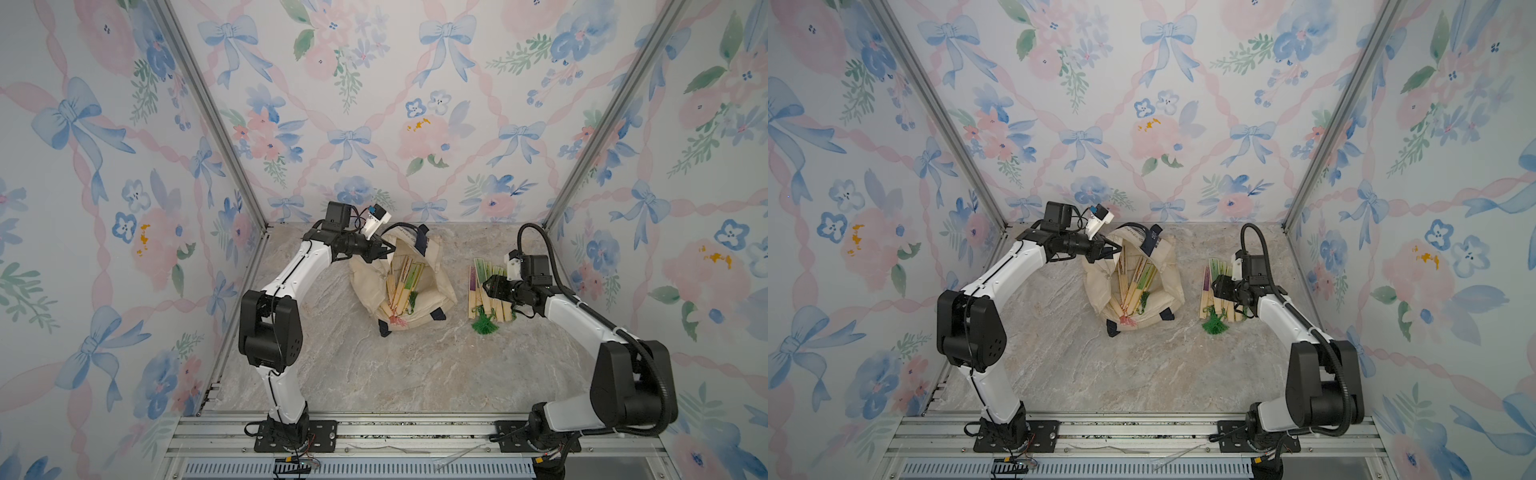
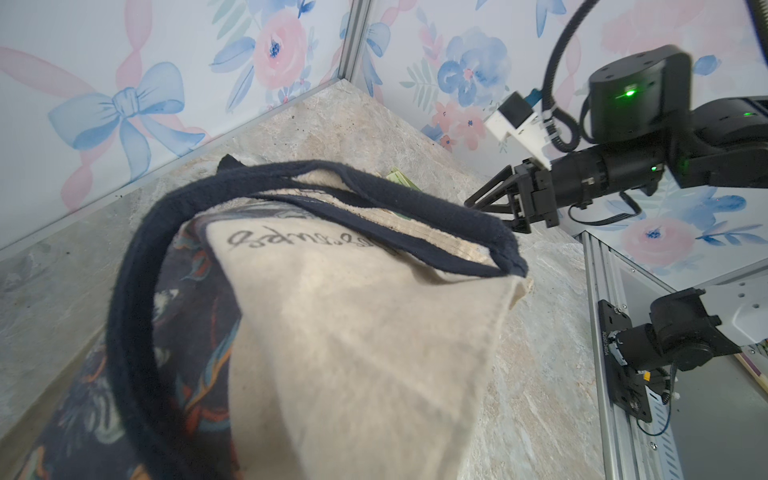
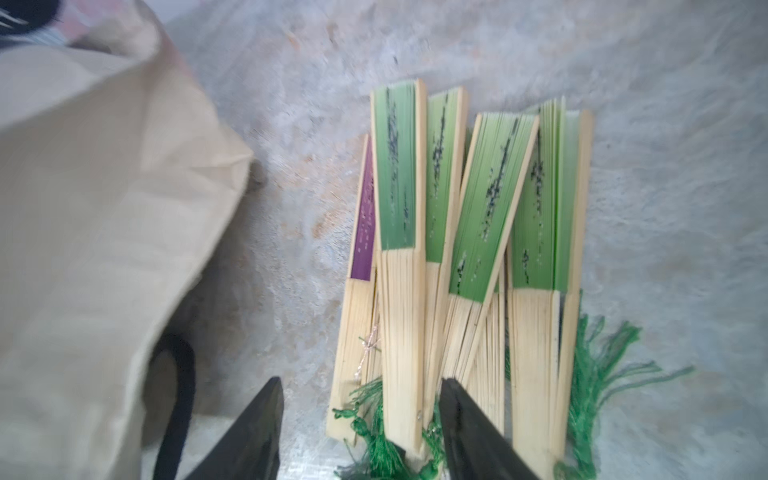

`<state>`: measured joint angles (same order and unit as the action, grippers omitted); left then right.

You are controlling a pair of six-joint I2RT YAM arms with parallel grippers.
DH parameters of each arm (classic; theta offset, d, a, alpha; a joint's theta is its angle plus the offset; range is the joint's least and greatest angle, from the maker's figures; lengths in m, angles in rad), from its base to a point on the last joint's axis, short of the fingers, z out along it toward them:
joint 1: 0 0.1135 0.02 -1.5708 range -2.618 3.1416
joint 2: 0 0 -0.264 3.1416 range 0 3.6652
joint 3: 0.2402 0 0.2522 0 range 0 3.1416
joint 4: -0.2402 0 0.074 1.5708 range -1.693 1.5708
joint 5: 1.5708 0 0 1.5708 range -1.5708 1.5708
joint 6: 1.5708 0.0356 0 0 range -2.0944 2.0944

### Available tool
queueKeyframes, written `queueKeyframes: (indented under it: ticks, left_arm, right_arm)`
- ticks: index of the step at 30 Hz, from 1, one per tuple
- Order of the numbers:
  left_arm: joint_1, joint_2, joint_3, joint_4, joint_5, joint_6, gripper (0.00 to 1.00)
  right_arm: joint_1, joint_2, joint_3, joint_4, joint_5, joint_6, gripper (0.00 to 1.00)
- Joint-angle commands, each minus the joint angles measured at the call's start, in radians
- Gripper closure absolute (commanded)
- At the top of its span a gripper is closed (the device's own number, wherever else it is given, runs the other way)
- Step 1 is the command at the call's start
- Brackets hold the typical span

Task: Take out the folding fans from the tote bags
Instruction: Place the folding fan at the center of the board, then pick up the folding fan from the canvas bag.

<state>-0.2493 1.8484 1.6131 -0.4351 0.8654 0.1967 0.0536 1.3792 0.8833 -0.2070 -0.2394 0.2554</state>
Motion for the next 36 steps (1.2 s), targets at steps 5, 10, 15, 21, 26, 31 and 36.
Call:
queueKeyframes:
  ticks: [5,10,15,21,26,31,36]
  left_arm:
    - [-0.015,-0.033,0.014,0.025,0.029,-0.006,1.00]
    - [-0.016,-0.030,0.022,0.024,0.027,-0.013,1.00]
    - [-0.016,-0.032,0.027,0.025,0.024,-0.021,1.00]
    - [-0.014,-0.036,0.032,0.024,0.027,-0.031,1.00]
    - [-0.009,-0.036,0.033,0.024,0.029,-0.049,1.00]
    - [0.002,-0.043,0.027,0.025,0.037,-0.061,1.00]
    - [0.008,-0.047,0.028,0.024,0.058,-0.069,1.00]
  right_arm:
    - [0.019,-0.282,-0.123,0.209,-0.406,-0.006,0.36]
    - [0.195,-0.362,-0.146,0.245,-0.358,-0.017,0.35]
    - [0.514,-0.317,-0.208,0.380,-0.076,-0.055,0.34]
    - [0.689,-0.075,-0.239,0.628,0.101,0.012,0.36]
    - [0.759,0.186,-0.098,0.568,0.104,0.030,0.39]
    - [0.760,0.364,-0.043,0.705,0.099,0.072,0.39]
    - [0.752,0.491,0.074,0.697,0.107,0.076,0.39]
